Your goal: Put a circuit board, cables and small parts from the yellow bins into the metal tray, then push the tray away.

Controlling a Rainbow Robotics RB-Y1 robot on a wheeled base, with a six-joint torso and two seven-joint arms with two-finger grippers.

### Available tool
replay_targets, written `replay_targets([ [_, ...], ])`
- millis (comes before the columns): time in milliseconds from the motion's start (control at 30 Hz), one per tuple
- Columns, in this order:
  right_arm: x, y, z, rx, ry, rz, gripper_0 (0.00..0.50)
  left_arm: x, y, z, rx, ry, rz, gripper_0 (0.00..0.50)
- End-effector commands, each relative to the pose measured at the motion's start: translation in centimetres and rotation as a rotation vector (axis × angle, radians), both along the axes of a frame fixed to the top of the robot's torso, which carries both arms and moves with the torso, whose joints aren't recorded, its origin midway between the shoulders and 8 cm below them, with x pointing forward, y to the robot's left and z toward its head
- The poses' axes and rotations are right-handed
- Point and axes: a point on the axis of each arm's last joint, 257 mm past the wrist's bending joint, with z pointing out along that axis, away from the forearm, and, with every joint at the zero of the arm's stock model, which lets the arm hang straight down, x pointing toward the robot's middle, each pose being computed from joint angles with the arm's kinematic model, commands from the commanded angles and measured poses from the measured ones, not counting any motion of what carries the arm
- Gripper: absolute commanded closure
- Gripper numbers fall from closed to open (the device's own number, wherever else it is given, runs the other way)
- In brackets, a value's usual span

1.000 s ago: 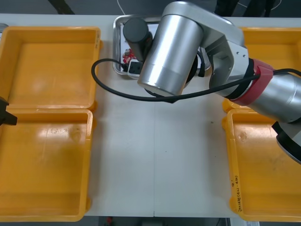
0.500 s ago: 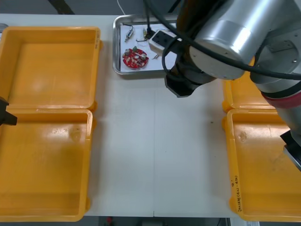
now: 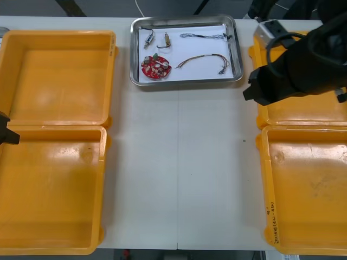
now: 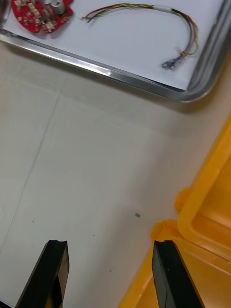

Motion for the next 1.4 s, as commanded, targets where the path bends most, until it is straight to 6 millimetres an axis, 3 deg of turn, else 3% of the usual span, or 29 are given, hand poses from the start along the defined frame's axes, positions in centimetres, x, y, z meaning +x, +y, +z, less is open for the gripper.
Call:
replay_targets([
  [33, -1.3, -6.4, 0.8, 0.07, -0.015, -0.162, 0.0, -0.4, 1.3, 1.2, 0.073, -0.019, -0.051, 0.0],
  [367, -3.6, -15.3, 0.0, 0.12, -0.034, -0.37, 0.0, -0.4, 1.3, 1.2, 0.073, -0.019, -0.051, 0.0],
  [667, -5.9, -20.1, -2.8, 0.033, -0.018, -0.49, 0.0, -0.4, 1.3, 1.2, 0.073, -0.019, -0.051, 0.0],
  [867, -7.9, -22.3, -5.6, -0.019, 0.043, -0.53, 0.0, -0.4, 1.3, 1.2, 0.073, -0.019, -0.051, 0.0],
  [1133, -9.8, -23.6, -8.2, -0.056, 0.119, -0.536, 0.0, -0.4, 1.3, 1.2, 0.073, -0.019, -0.051, 0.0],
  [1400, -9.2, -24.3, -8.1, -0.055, 0.133, -0.532, 0.0, -0.4, 1.3, 1.2, 0.073, -0.019, -0.051, 0.0],
])
